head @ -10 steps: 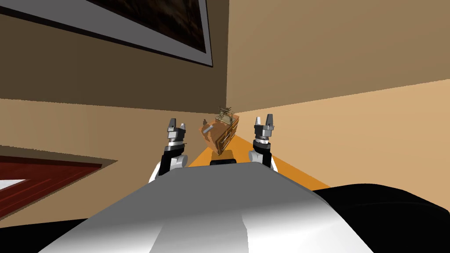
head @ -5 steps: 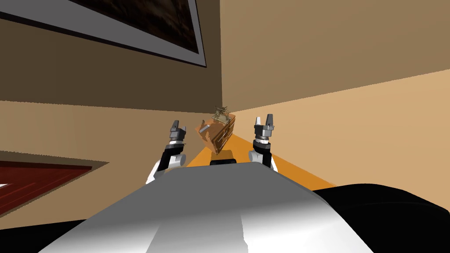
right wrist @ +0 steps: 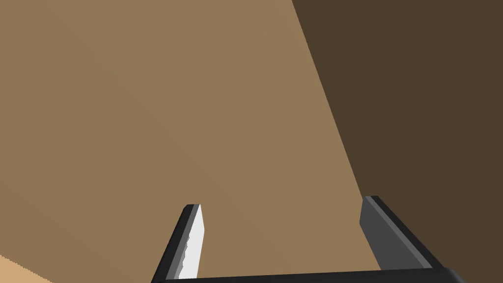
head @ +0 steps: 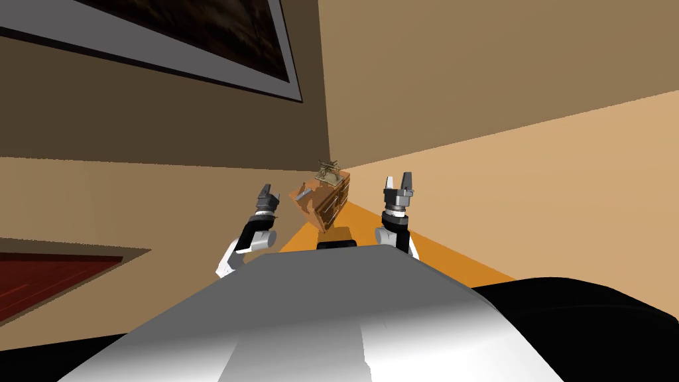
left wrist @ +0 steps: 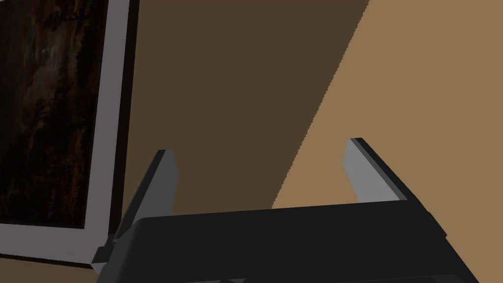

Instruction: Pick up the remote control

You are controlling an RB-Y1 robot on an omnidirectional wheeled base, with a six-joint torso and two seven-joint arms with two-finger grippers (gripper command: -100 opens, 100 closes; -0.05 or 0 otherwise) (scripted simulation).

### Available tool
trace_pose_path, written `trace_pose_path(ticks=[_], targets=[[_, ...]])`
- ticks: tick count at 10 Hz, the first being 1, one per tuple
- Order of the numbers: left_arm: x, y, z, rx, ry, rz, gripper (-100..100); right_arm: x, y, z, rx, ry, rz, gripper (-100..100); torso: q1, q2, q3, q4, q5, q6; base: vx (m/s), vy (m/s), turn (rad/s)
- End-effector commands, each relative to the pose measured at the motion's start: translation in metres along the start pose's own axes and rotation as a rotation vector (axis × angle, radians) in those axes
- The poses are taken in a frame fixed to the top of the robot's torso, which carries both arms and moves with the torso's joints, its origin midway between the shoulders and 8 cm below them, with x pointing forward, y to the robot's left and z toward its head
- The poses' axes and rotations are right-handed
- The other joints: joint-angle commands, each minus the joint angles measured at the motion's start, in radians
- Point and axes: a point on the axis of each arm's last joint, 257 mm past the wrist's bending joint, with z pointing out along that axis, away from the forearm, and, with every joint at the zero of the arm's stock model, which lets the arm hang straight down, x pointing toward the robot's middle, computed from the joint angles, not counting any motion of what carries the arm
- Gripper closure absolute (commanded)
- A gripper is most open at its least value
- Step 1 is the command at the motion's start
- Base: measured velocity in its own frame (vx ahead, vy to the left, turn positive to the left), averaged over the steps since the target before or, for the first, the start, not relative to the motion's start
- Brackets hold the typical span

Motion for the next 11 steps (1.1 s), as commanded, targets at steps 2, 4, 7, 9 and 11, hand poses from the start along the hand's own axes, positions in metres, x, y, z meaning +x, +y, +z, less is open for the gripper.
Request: trace_pose_path(ticks=[2,4,7,9,11], targets=[[-0.015,0.029,0.005,-0.091,-0.014,-0.003,-100,0.000,0.000,0.000,0.000,0.000,0.000,0,-0.002,0.000,0.000,0.000,0.000,0.000,-0.029,-0.072,-0.123],[-0.032,0.050,0.009,-0.149,-0.032,-0.008,-100,0.000,0.000,0.000,0.000,0.000,0.000,0,0.000,0.000,0.000,0.000,0.000,0.000,-0.027,-0.046,-0.075],[-0.051,0.076,0.010,-0.235,-0.055,-0.016,-100,0.000,0.000,0.000,0.000,0.000,0.000,0,0.000,0.000,0.000,0.000,0.000,0.000,-0.018,-0.057,-0.084],[-0.071,0.097,0.011,-0.304,-0.081,-0.028,-100,0.000,0.000,0.000,0.000,0.000,0.000,0,-0.002,-0.001,0.000,0.000,0.000,0.000,-0.027,-0.081,-0.118],[-0.072,0.110,0.007,-0.355,-0.085,-0.029,-100,0.000,0.000,0.000,0.000,0.000,0.000,0,-0.002,0.000,0.000,0.000,-0.001,0.000,-0.016,-0.054,-0.035]])
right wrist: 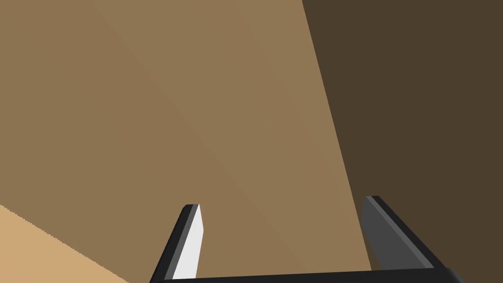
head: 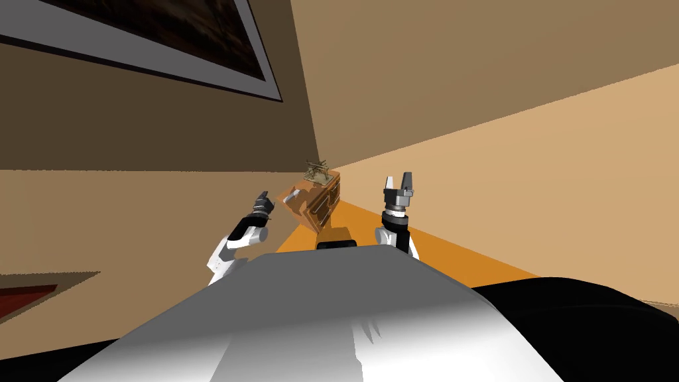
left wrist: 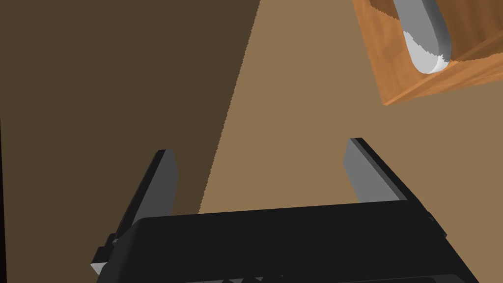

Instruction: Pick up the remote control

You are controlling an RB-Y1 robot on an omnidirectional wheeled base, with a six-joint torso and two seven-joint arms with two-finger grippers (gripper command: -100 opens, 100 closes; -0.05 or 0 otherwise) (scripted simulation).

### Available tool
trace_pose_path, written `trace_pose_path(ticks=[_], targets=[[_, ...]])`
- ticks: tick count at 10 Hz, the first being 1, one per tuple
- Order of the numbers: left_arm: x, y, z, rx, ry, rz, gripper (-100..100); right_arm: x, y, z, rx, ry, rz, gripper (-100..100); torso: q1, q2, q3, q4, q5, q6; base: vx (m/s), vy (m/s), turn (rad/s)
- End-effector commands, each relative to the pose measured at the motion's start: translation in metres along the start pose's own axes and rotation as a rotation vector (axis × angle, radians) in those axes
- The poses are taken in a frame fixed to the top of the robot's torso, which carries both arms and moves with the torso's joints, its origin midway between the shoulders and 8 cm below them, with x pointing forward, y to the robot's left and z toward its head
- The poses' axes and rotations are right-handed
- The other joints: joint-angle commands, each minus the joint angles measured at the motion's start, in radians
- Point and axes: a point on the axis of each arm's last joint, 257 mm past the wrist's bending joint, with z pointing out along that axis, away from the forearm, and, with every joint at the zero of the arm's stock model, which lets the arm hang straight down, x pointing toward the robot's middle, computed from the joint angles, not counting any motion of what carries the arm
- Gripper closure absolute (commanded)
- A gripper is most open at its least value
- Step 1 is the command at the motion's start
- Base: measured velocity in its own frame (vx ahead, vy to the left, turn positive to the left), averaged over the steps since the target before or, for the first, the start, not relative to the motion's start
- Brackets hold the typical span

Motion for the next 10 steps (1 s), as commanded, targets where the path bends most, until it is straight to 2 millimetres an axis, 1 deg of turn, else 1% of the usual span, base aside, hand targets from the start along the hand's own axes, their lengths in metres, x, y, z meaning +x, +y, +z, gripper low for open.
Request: trace_pose_path(ticks=[1,3,4,6,7,8,9,10], targets=[[-0.024,0.017,0.007,-0.063,-0.031,-0.018,-100,0.000,0.000,0.000,0.000,0.000,0.000,0,0.000,0.000,0.000,0.000,0.000,0.000,-0.011,-0.063,-0.167],[-0.025,0.028,0.006,-0.107,-0.034,-0.018,-100,0.000,0.000,0.000,0.000,0.000,0.000,0,-0.001,0.000,0.000,0.000,0.000,0.000,-0.003,-0.044,-0.046],[-0.047,0.040,0.011,-0.151,-0.067,-0.040,-100,0.000,0.000,0.000,0.000,0.000,0.000,0,0.001,-0.001,0.000,0.000,0.000,0.000,0.010,-0.049,-0.194],[-0.048,0.051,0.009,-0.193,-0.070,-0.041,-100,0.000,0.000,0.000,0.000,0.000,0.000,0,-0.001,-0.001,-0.001,0.000,0.000,0.000,0.002,-0.045,-0.029],[-0.069,0.058,0.014,-0.232,-0.102,-0.066,-100,0.000,0.000,0.000,0.000,0.000,0.000,0,0.001,-0.001,-0.001,0.000,0.000,0.000,0.005,-0.057,-0.179],[-0.071,0.070,0.011,-0.271,-0.108,-0.068,-100,0.000,0.000,0.000,0.000,0.000,0.000,0,-0.001,-0.001,-0.001,0.000,0.000,0.001,0.012,-0.050,-0.099],[-0.072,0.072,0.011,-0.276,-0.108,-0.069,-100,0.000,0.000,0.000,0.000,0.000,0.000,0,0.000,-0.002,-0.001,0.000,0.000,0.000,0.007,-0.021,0.017],[-0.093,0.078,0.013,-0.316,-0.143,-0.098,-100,0.000,0.000,0.000,0.000,0.000,0.000,0,0.001,-0.001,-0.001,0.000,0.000,0.000,0.012,-0.038,-0.151]])
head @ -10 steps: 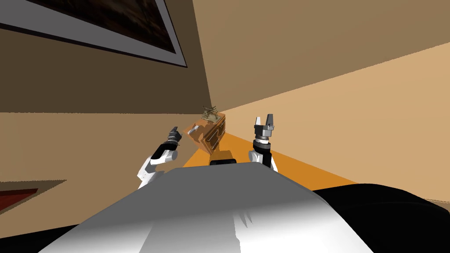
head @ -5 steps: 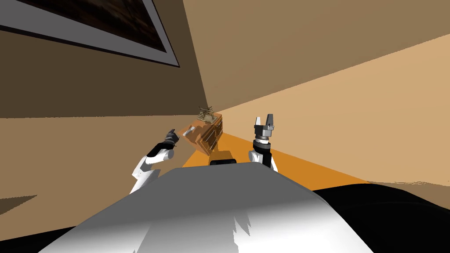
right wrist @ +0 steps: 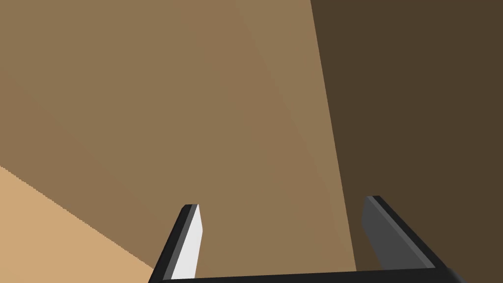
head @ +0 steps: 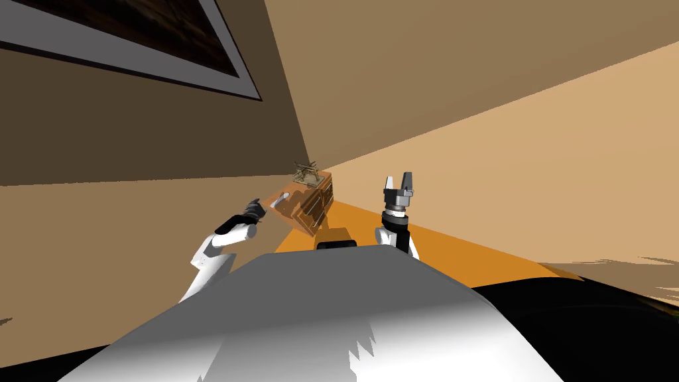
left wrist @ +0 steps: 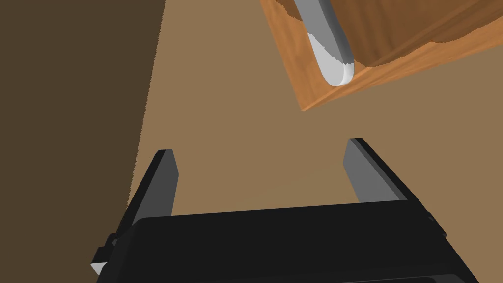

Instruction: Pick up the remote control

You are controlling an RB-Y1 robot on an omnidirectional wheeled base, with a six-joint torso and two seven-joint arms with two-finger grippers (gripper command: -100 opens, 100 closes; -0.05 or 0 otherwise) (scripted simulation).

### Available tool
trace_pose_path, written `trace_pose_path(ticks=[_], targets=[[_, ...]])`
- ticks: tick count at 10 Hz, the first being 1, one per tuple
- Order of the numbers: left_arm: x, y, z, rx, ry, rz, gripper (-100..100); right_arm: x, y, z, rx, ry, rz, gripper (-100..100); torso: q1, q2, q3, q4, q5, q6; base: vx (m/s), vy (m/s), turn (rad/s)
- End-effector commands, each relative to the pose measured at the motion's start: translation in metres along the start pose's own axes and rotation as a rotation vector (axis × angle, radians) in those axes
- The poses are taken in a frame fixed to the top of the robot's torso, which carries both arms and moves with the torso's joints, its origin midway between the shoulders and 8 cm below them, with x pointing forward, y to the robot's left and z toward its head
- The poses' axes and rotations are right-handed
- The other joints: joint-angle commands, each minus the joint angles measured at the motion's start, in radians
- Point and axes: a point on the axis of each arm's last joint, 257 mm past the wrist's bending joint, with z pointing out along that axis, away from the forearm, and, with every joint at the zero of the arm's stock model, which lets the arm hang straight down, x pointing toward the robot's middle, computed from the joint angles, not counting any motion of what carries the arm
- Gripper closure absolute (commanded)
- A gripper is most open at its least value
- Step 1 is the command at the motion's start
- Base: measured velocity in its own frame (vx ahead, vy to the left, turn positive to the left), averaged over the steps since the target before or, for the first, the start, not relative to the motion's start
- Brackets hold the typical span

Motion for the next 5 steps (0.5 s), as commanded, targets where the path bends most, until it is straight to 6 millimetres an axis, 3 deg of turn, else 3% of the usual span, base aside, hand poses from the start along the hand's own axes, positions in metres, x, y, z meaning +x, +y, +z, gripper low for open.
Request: trace_pose_path(ticks=[1,2,3,5], targets=[[-0.013,0.013,0.003,-0.055,-0.023,-0.019,-100,0.000,0.000,0.000,0.000,0.000,0.000,0,0.000,0.000,0.000,0.000,0.000,0.000,0.015,-0.036,-0.113],[-0.013,0.015,0.003,-0.065,-0.024,-0.019,-100,0.000,0.000,0.000,0.000,0.000,0.000,0,0.000,0.000,0.000,0.000,0.000,-0.001,0.009,-0.019,0.003],[-0.037,0.023,0.008,-0.110,-0.060,-0.056,-100,0.000,0.000,0.000,0.000,0.000,0.000,0,0.001,0.000,0.000,0.000,0.000,-0.001,0.030,-0.044,-0.154],[-0.038,0.031,0.007,-0.144,-0.064,-0.057,-100,0.000,0.000,0.000,0.000,0.000,0.000,0,0.000,-0.001,-0.001,0.000,0.000,-0.001,0.024,-0.026,-0.050]])
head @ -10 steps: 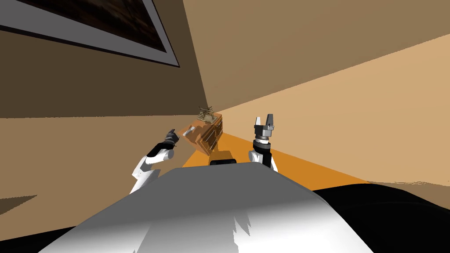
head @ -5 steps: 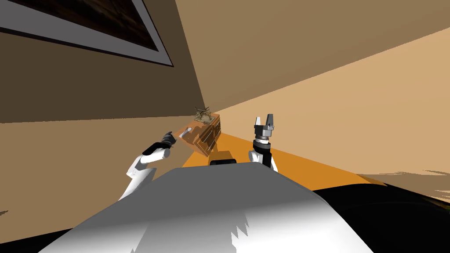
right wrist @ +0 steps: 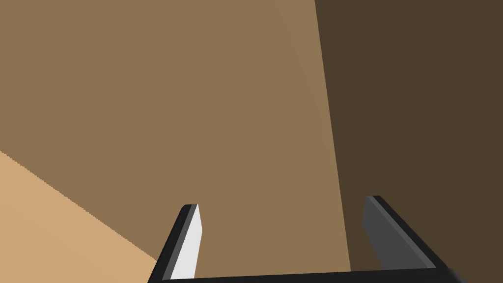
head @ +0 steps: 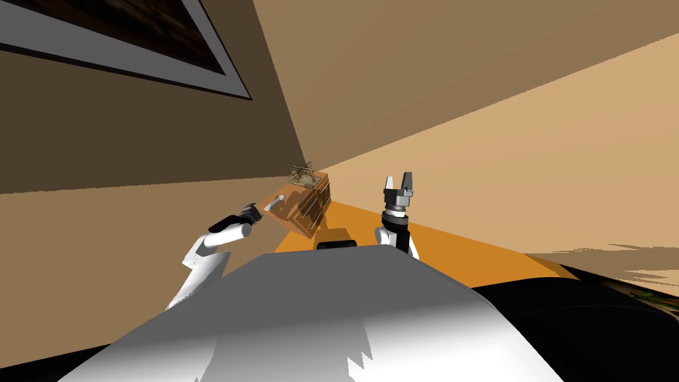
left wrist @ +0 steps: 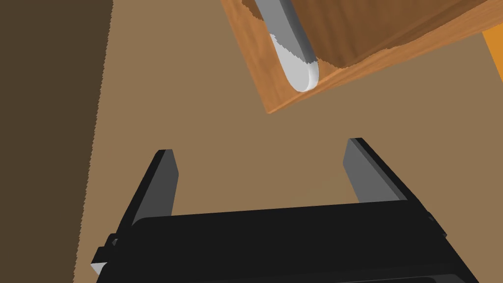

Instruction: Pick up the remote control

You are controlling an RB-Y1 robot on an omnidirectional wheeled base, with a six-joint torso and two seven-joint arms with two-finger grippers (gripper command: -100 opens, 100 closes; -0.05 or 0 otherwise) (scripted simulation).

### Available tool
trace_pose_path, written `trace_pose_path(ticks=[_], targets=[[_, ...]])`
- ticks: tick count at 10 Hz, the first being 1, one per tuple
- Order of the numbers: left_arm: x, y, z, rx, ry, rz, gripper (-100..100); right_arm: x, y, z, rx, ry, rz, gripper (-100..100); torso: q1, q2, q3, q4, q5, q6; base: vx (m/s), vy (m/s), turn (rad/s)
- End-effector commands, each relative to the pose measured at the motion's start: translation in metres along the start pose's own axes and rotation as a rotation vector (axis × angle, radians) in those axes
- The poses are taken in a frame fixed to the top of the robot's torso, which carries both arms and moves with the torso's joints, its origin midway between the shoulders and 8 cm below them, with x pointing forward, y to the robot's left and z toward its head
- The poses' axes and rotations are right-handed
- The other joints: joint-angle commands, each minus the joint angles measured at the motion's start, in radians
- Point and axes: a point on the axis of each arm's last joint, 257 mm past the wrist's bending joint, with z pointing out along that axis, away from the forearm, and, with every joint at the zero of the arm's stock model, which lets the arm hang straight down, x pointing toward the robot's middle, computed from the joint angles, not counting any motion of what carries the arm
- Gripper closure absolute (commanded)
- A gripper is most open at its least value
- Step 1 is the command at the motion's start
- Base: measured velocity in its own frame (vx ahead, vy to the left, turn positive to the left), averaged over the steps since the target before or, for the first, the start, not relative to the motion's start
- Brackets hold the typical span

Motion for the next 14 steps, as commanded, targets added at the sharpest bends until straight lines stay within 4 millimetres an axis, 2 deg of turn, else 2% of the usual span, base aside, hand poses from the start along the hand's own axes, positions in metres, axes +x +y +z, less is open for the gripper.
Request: trace_pose_path(ticks=[1,3,4,6,7,9,10,11,12,13,14], targets=[[-0.023,0.005,0.005,-0.050,-0.036,-0.043,-100,0.000,0.000,0.000,0.000,0.000,0.000,0,0.000,0.000,0.000,0.000,0.000,0.000,0.023,-0.033,-0.181],[-0.025,0.016,0.005,-0.087,-0.042,-0.045,-100,0.000,0.000,0.000,0.000,0.000,0.000,0,0.000,-0.001,0.000,0.000,0.000,0.000,0.026,-0.019,-0.034],[-0.046,0.020,0.008,-0.127,-0.076,-0.091,-100,0.000,0.000,0.000,0.000,0.000,0.000,0,0.000,0.000,0.000,0.000,0.000,0.000,0.037,-0.020,-0.186],[-0.047,0.030,0.007,-0.162,-0.081,-0.093,-100,0.000,0.000,0.000,0.000,0.000,0.000,0,0.001,-0.002,-0.001,0.000,0.000,0.000,0.033,-0.007,-0.036],[-0.068,0.035,0.009,-0.201,-0.114,-0.142,-100,0.000,0.000,0.000,0.000,0.000,0.000,0,0.001,-0.001,0.000,0.000,0.000,0.000,0.044,-0.011,-0.171],[-0.069,0.044,0.007,-0.235,-0.119,-0.144,-100,0.000,0.000,0.000,0.000,0.000,0.000,0,0.001,-0.002,-0.001,0.000,0.000,0.000,0.031,-0.008,-0.033],[-0.088,0.050,0.006,-0.275,-0.151,-0.196,-100,0.000,0.000,0.000,0.000,0.000,0.000,0,0.001,0.000,0.000,0.000,0.000,0.000,0.043,-0.010,-0.147],[-0.088,0.057,0.004,-0.301,-0.154,-0.198,-100,0.000,0.000,0.000,0.000,0.000,0.000,0,0.001,-0.001,-0.001,0.000,0.000,0.001,0.052,0.002,-0.092],[-0.104,0.058,0.003,-0.326,-0.180,-0.248,-100,0.000,0.000,0.000,0.000,0.000,0.000,0,0.001,-0.002,-0.001,0.000,0.000,0.000,0.080,0.001,-0.148],[-0.106,0.070,0.000,-0.367,-0.188,-0.254,-100,0.000,0.000,0.000,0.000,0.000,0.000,0,0.001,-0.003,-0.002,-0.001,0.000,0.000,0.064,0.001,-0.088],[-0.106,0.072,-0.001,-0.373,-0.189,-0.254,-100,0.000,0.000,0.000,0.000,0.000,0.000,0,0.001,-0.003,-0.002,-0.001,0.000,0.000,0.022,0.001,0.002]])
